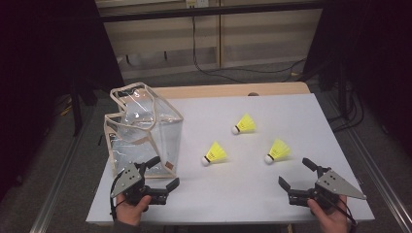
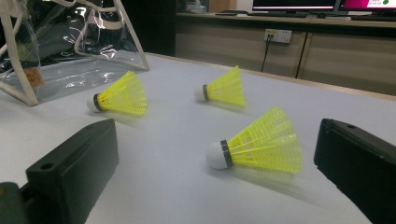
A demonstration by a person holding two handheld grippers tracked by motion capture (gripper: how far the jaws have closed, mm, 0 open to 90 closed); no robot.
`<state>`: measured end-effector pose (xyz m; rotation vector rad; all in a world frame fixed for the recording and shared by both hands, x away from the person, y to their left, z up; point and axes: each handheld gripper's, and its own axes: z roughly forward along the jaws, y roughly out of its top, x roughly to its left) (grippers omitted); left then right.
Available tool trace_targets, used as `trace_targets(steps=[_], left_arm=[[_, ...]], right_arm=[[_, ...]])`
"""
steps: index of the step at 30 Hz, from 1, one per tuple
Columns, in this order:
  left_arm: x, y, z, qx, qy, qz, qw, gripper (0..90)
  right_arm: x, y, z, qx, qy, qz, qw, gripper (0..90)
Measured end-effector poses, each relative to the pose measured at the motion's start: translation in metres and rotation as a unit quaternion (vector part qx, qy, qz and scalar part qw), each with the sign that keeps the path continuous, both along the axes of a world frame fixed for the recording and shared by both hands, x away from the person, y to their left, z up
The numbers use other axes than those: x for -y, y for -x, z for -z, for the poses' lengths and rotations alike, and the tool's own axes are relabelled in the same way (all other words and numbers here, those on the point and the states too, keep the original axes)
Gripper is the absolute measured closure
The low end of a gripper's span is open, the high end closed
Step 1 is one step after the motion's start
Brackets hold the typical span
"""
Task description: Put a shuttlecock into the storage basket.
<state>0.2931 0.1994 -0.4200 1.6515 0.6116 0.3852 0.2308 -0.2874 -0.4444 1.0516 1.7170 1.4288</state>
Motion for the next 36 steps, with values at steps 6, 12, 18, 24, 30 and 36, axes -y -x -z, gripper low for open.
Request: trace_targets(steps=[6, 12, 18, 24, 30, 36], left_arm=[[0.005, 0.001, -0.001, -0.001, 0.002, 0.007, 1.0, 2.0], [0.011, 0.002, -0.002, -0.002, 0.002, 0.016, 0.9999, 2.0], [0.016, 0.002, -0.003, -0.003, -0.004, 0.025, 0.9997, 2.1], [0.02, 0.001, -0.004, -0.006, 0.001, 0.028, 0.9996, 2.0], [0.028, 0.001, -0.004, -0.014, -0.001, 0.031, 0.9994, 1.9], [0.035, 0.001, -0.003, -0.021, -0.013, 0.028, 0.9993, 1.9]], right_arm=[[0.0, 0.0, 0.0, -0.002, 0.0, 0.0, 1.0, 0.0], [0.0, 0.0, 0.0, -0.001, -0.001, -0.001, 1.0, 0.1], [-0.001, -0.001, 0.0, 0.0, 0.001, -0.001, 1.0, 0.1], [0.0, -0.001, 0.0, -0.001, 0.0, -0.001, 1.0, 0.1], [-0.001, -0.001, 0.0, 0.0, 0.0, -0.002, 1.0, 0.1], [-0.001, -0.002, 0.0, -0.001, 0.001, -0.006, 1.0, 0.1]])
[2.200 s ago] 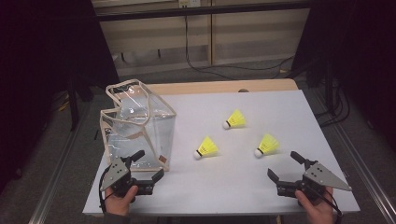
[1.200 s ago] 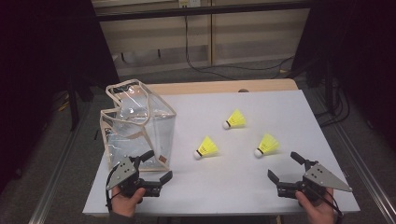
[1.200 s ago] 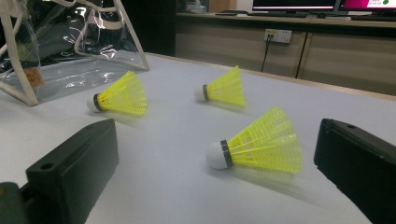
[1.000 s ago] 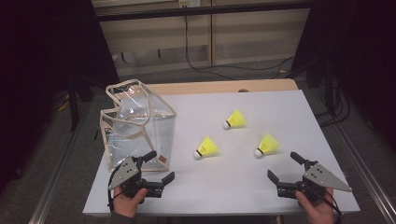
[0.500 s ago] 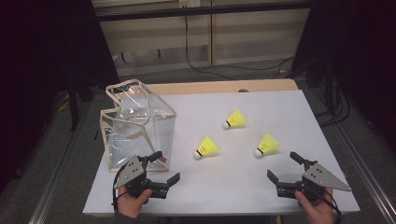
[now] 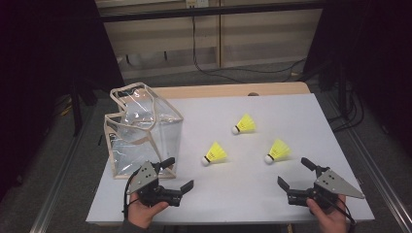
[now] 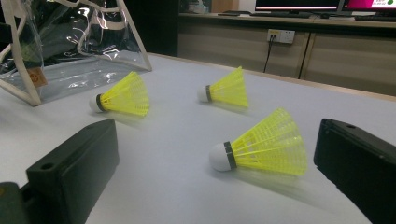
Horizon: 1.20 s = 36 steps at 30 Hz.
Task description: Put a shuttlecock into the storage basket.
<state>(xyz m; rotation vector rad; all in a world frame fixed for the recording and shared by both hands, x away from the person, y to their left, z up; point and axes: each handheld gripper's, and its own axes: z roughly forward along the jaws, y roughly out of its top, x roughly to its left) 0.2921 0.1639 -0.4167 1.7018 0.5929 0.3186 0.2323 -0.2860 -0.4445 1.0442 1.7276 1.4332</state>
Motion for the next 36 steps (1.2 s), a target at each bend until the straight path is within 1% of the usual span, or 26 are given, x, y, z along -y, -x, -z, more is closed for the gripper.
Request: trace_targets(steps=[1, 2, 3, 4, 6, 7, 11, 12, 14, 17, 26, 28, 32, 33, 35, 36], left_arm=[[0.0, 0.0, 0.0, 0.0, 0.0, 0.0, 1.0, 1.8], [0.002, -0.001, 0.001, -0.002, -0.008, -0.003, 1.0, 1.9], [0.002, -0.001, 0.001, -0.002, -0.008, -0.003, 1.0, 1.8], [0.005, -0.001, 0.001, -0.005, -0.014, 0.002, 0.9999, 2.0], [0.006, -0.001, 0.002, -0.007, -0.015, 0.002, 0.9999, 2.2], [0.009, -0.001, 0.002, -0.012, -0.018, 0.003, 0.9998, 2.2], [0.015, -0.003, 0.004, -0.023, -0.025, 0.005, 0.9994, 2.4], [0.015, -0.003, 0.004, -0.023, -0.025, 0.005, 0.9994, 2.6], [0.02, -0.004, 0.007, -0.027, -0.034, 0.004, 0.9991, 2.7], [0.025, -0.005, 0.008, -0.029, -0.039, 0.006, 0.9988, 2.9], [0.033, -0.009, 0.01, -0.043, -0.047, 0.003, 0.998, 3.4], [0.033, -0.009, 0.01, -0.043, -0.047, 0.001, 0.998, 3.6], [0.036, -0.012, 0.01, -0.05, -0.048, -0.003, 0.9976, 3.8], [0.038, -0.013, 0.011, -0.056, -0.047, -0.006, 0.9973, 3.9], [0.038, -0.014, 0.011, -0.056, -0.049, -0.006, 0.9972, 3.9], [0.04, -0.015, 0.011, -0.059, -0.052, -0.008, 0.9969, 3.9]], right_arm=[[0.0, 0.0, 0.0, 0.0, 0.0, 0.001, 1.0, 0.1], [0.0, 0.0, 0.0, 0.001, 0.0, 0.001, 1.0, 0.1], [0.0, 0.0, 0.0, 0.001, 0.0, 0.001, 1.0, 0.1], [-0.001, -0.001, 0.0, 0.0, 0.0, 0.0, 1.0, 0.1], [-0.001, -0.001, 0.0, 0.001, 0.002, -0.001, 1.0, 0.2], [-0.001, -0.001, 0.0, -0.002, 0.001, -0.001, 1.0, 0.1], [-0.002, -0.001, 0.0, 0.0, 0.0, -0.001, 1.0, 0.1], [-0.002, -0.001, 0.0, 0.0, 0.002, -0.002, 1.0, 0.1], [-0.003, -0.001, 0.0, 0.001, 0.005, -0.003, 1.0, 0.2], [-0.004, -0.001, 0.0, 0.001, 0.005, -0.004, 1.0, 0.1], [-0.004, -0.001, 0.0, 0.001, 0.006, -0.005, 1.0, 0.2], [-0.004, -0.001, 0.0, 0.002, 0.008, -0.005, 1.0, 0.2], [-0.004, -0.001, 0.0, 0.002, 0.008, -0.004, 1.0, 0.2], [-0.004, -0.001, 0.0, 0.002, 0.008, -0.004, 1.0, 0.2], [-0.004, -0.001, 0.0, 0.002, 0.009, -0.004, 1.0, 0.2], [-0.004, -0.001, 0.0, 0.004, 0.009, -0.004, 0.9999, 0.2]])
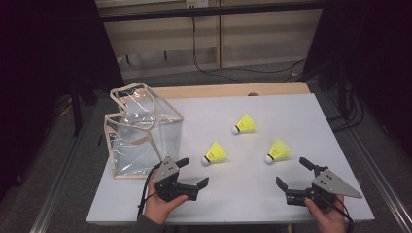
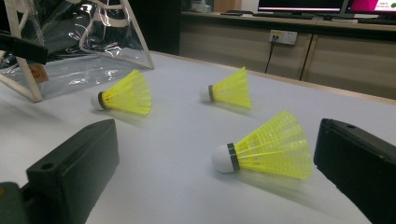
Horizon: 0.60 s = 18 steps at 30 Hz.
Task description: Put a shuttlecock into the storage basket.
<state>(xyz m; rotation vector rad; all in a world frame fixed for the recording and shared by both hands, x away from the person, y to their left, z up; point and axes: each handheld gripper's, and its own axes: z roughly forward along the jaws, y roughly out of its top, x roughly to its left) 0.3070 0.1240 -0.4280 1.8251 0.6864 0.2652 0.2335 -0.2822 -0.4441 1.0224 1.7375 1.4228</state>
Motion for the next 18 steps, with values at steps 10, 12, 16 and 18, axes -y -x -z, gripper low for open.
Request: trace_targets(steps=[10, 12, 16, 18], left_arm=[[0.01, -0.006, 0.0, -0.015, -0.013, -0.004, 0.9998, 3.9], [0.012, -0.008, 0.001, -0.021, -0.01, -0.007, 0.9997, 3.9], [0.013, -0.012, 0.002, -0.023, -0.016, -0.005, 0.9996, 3.9], [0.014, -0.013, 0.002, -0.025, -0.016, -0.006, 0.9995, 3.9]], right_arm=[[0.0, 0.0, 0.0, 0.002, 0.003, -0.002, 1.0, 0.2], [0.0, 0.0, 0.0, 0.001, 0.003, -0.001, 1.0, 0.2], [0.0, 0.0, -0.001, 0.002, 0.004, 0.0, 1.0, 0.1], [0.0, 0.0, -0.001, 0.002, 0.004, 0.0, 1.0, 0.2]])
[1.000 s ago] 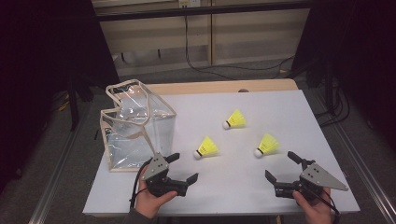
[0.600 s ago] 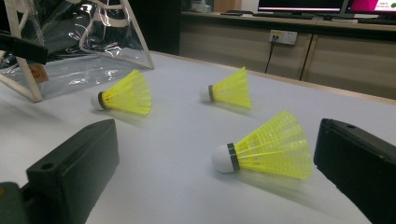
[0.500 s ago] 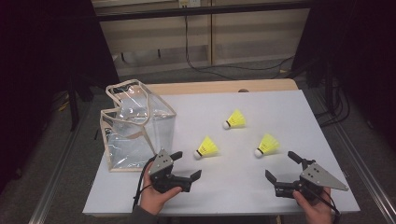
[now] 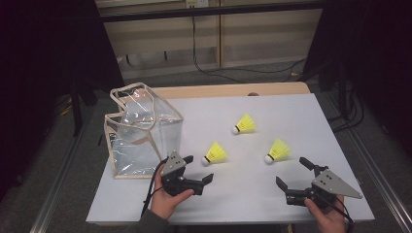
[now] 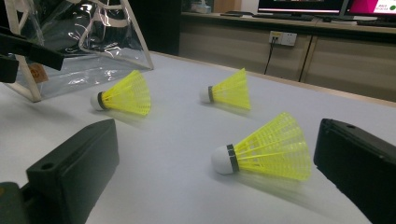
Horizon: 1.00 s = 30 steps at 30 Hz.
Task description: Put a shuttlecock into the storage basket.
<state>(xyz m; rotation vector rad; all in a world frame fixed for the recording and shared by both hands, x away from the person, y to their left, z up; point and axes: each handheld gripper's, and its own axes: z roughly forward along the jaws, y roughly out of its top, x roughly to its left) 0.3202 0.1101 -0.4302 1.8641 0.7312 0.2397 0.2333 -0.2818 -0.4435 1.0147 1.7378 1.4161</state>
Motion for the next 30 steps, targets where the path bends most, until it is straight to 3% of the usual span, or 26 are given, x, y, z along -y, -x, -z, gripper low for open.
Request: trace_targets(steps=[15, 26, 30], left_arm=[[0.009, -0.008, 0.003, -0.012, -0.015, -0.007, 0.9998, 4.0], [0.017, -0.015, 0.004, -0.015, -0.045, -0.017, 0.9987, 3.0], [0.019, -0.019, 0.003, -0.024, -0.043, -0.023, 0.9985, 2.9]], right_arm=[[0.0, 0.0, 0.0, 0.002, 0.002, 0.001, 1.0, 0.2], [0.0, -0.001, 0.001, 0.0, 0.003, 0.0, 1.0, 0.2], [0.001, -0.001, 0.001, 0.001, 0.001, 0.002, 1.0, 0.1]])
